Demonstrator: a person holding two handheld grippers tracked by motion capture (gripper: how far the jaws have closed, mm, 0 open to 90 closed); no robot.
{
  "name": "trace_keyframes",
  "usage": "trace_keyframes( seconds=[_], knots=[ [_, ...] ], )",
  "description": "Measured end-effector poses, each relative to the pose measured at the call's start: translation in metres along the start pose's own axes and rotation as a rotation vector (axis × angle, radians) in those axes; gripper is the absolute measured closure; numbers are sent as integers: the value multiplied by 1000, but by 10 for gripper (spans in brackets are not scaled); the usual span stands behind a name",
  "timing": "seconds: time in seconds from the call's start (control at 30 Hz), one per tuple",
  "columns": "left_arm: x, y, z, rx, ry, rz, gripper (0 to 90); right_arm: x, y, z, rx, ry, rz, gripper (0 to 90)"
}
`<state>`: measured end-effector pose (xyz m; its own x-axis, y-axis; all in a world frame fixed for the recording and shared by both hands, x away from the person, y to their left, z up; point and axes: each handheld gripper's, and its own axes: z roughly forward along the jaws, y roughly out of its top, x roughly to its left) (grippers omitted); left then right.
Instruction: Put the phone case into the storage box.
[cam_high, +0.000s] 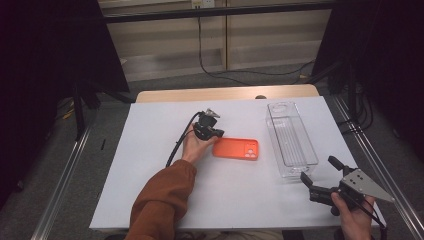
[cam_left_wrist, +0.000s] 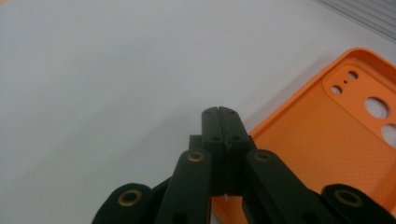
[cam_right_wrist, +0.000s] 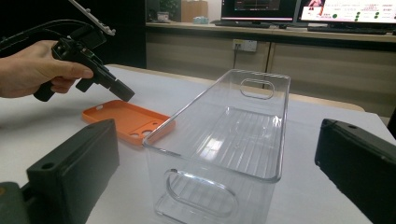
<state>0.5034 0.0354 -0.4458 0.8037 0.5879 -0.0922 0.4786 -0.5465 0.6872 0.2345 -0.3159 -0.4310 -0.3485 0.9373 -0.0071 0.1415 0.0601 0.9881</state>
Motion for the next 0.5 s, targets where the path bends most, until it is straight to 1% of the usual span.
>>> trace_keyframes(
  seconds=[0.07, 0.17, 0.27, 0.37, 0.5],
  knots=[
    [0, -1, -1, 4, -2, 4, 900, 0, 0, 0, -1, -1, 3, 0],
    [-1, -2, -2, 4, 0, 0, 900, -1, 0, 0, 1, 0, 3, 0],
    [-3, -2, -3, 14, 2, 14, 900, 0, 0, 0, 1, 3, 0, 0],
    [-4, -3, -4, 13, 0, 24, 900, 0, 0, 0, 1, 0, 0, 0],
    [-7, -3, -6, 25, 5, 30, 900, 0, 0, 0, 2, 0, 2, 0]
  ],
)
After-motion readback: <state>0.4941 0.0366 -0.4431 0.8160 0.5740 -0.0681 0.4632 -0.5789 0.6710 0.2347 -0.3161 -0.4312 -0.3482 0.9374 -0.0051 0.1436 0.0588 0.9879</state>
